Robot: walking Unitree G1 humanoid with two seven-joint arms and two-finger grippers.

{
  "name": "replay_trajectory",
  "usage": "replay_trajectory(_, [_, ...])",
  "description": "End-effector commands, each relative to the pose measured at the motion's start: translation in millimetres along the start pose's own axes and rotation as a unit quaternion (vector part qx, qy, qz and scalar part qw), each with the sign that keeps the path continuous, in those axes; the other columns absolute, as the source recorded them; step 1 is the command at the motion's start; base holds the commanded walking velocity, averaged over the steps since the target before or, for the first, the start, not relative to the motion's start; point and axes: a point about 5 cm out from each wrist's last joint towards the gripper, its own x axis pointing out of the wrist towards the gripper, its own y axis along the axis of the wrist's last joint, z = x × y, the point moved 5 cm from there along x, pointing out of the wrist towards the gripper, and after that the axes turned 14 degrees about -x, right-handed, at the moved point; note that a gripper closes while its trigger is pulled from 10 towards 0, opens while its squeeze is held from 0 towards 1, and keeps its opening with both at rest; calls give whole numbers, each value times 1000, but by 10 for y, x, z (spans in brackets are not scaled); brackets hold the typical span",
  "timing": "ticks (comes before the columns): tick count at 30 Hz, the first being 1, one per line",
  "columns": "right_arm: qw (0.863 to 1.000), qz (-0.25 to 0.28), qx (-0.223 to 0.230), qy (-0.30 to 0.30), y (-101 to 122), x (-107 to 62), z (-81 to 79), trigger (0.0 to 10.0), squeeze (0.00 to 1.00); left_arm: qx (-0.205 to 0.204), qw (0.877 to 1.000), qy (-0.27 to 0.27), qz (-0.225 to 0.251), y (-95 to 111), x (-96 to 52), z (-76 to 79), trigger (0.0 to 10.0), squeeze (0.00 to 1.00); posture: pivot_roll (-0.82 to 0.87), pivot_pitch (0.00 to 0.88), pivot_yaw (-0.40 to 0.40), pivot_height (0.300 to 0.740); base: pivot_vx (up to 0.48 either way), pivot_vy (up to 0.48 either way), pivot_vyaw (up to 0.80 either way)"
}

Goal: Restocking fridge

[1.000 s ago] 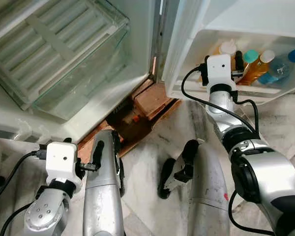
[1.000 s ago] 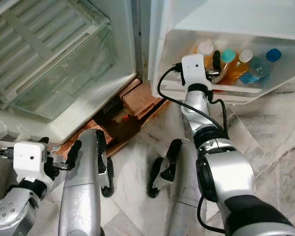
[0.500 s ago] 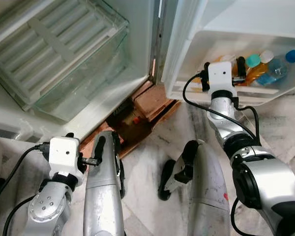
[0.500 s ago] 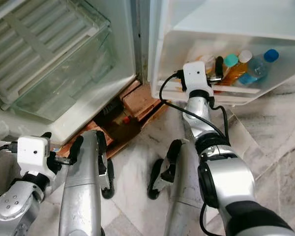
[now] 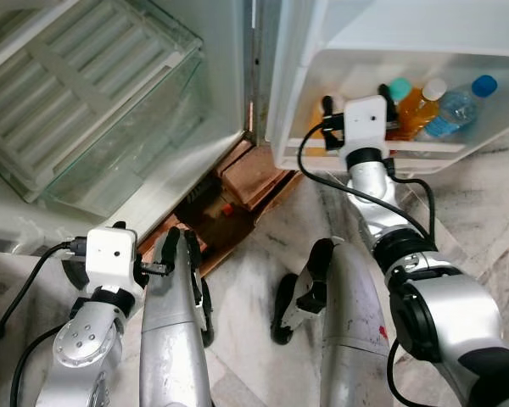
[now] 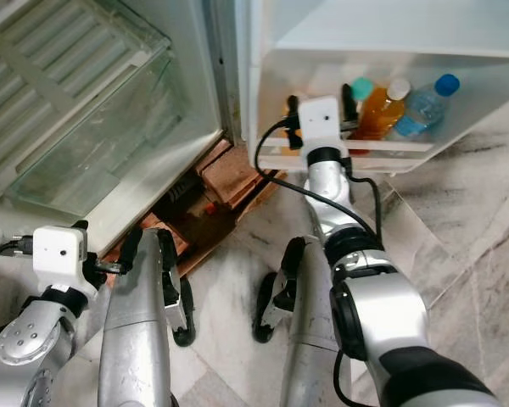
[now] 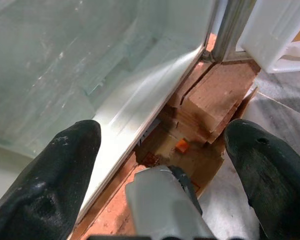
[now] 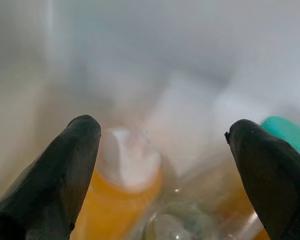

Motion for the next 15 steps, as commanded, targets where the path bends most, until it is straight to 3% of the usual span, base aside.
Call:
replay_trajectory(1, [1000, 3, 4, 3, -38, -52, -14, 10000, 1000, 3, 1000, 14, -16, -95, -34, -67, 10000, 0, 269, 312, -18, 545, 0, 0, 0])
replay_trajectory(10, [997, 55, 36, 29, 53, -173, -27, 10000, 1000, -3, 1000, 7, 4, -36, 89, -42, 10000, 0, 226, 238, -14, 545, 0, 0, 0])
replay_trajectory(14, [995, 71, 44, 52, 26, -345, -105, 10000, 1000, -7, 1000, 3, 11, -48, 173, -11, 10000, 0, 199, 179, -24, 545, 0, 0, 0])
replay_trajectory(15, [995, 47, 63, 64, -68, -447, -184, 10000, 1000, -9, 1000, 3, 15, -44, 183, 4, 10000, 0, 194, 165, -26, 545, 0, 0, 0])
